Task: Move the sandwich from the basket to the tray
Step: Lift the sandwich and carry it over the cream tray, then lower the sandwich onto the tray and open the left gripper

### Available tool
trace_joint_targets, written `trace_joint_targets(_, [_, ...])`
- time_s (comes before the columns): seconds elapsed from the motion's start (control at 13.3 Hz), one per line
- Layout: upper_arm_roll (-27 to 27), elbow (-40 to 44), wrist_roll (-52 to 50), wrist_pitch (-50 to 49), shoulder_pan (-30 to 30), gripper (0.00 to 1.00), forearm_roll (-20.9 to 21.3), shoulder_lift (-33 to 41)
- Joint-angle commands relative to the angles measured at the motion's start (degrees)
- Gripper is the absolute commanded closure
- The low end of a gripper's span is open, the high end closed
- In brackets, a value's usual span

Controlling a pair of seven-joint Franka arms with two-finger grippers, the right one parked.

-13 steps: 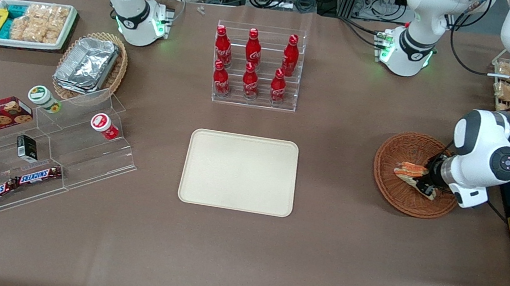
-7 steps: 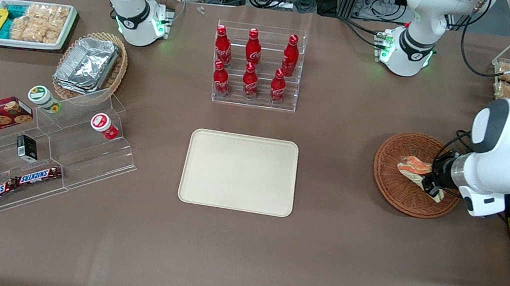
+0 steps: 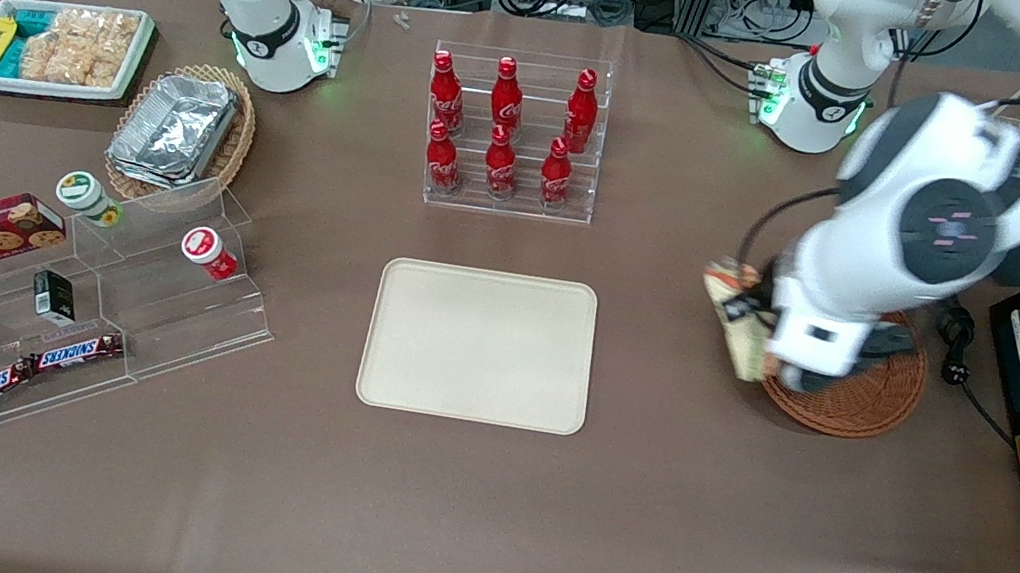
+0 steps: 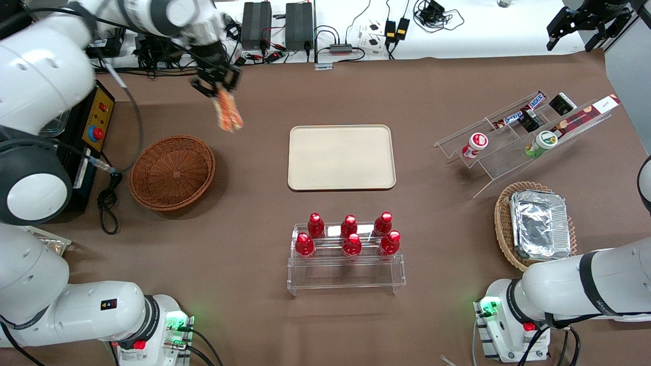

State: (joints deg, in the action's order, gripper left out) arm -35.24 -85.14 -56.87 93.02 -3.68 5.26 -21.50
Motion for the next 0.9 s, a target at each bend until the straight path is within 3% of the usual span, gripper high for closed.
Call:
trace_joint_targets(0.0, [-2.5,4.1,1.1,6.3,5.1,1.00,6.1,-9.9])
trace_joint_targets(0.15, [-1.9,4.8,0.0,12.5,10.7,1.00,11.2,-15.5])
trace_joint_targets(0.6, [1.6,6.7,-5.6,23.3,18.1,1.00,19.0,-27.5])
trace_joint_targets(0.67, [1.6,6.7,-5.4,23.5,18.1,0.85,19.0,-27.6])
trace_joint_targets(0.75, [1.7,7.8,-5.8,23.5,18.0,0.22,19.1,-28.6])
trace_joint_targets(0.82, [1.8,8.4,-5.9,23.3,18.2,0.06,19.4,-28.9])
